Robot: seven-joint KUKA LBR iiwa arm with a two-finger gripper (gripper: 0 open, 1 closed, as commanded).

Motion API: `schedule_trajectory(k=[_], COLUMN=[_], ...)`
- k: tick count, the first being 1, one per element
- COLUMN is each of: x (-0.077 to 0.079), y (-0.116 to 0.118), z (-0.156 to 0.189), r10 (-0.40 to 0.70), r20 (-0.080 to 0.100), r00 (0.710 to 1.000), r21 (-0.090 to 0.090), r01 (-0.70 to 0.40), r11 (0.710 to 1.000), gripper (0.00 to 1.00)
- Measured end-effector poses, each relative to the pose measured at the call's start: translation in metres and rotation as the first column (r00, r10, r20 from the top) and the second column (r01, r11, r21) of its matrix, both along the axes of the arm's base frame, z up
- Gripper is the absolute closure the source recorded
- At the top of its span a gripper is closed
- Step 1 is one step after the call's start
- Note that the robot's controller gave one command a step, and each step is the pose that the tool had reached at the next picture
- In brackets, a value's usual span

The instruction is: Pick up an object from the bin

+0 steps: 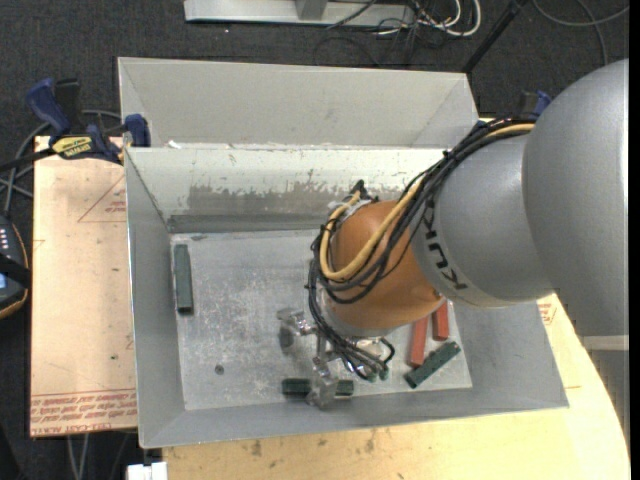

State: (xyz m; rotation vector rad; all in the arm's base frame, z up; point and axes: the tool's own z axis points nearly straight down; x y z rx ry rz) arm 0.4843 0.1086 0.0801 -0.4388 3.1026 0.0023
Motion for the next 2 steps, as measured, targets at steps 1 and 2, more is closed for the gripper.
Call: schedule_trajectory(k=[1,2], x=[-0.002,0.013], y=[0.000,0.021], z=[0.001,0.132], r10=[0.002,-0.004], r20=[-0.008,0.002], r00=[1.000,1.000], r21=[-0.001,0.001], r01=[-0.002,0.004], r11=[1.000,1.000], gripper=[1.00,1.00])
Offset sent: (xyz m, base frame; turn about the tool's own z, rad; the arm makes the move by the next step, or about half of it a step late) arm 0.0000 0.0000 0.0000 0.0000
